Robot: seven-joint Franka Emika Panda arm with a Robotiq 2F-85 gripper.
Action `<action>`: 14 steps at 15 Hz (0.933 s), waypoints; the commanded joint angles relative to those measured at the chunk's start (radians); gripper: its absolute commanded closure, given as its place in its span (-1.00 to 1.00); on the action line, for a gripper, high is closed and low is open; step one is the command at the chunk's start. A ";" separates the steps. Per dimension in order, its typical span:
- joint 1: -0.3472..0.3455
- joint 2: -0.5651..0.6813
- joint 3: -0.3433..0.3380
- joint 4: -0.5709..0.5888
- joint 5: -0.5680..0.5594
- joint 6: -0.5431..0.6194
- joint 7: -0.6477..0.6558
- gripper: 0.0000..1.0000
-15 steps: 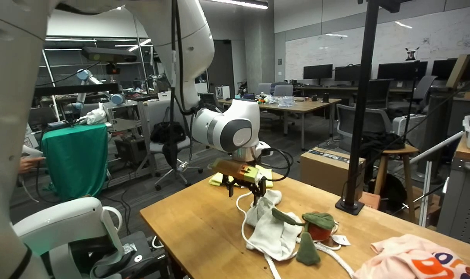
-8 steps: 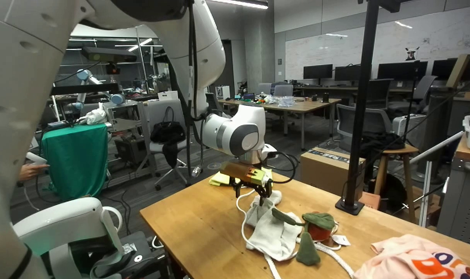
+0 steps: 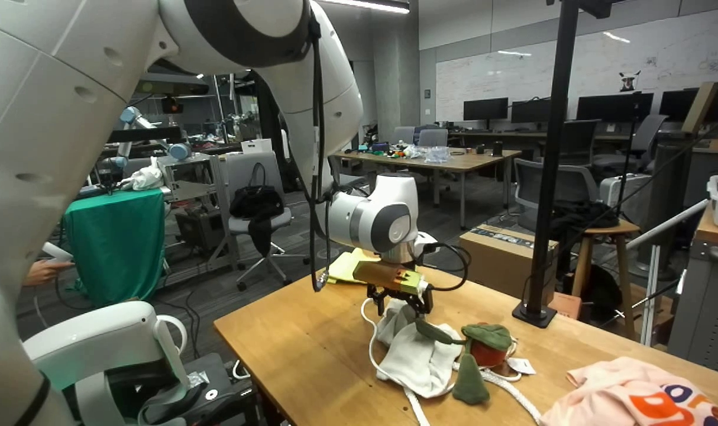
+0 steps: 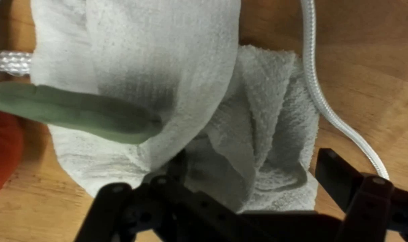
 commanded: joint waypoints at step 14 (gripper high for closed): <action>0.046 0.061 -0.061 0.074 -0.064 -0.033 0.087 0.76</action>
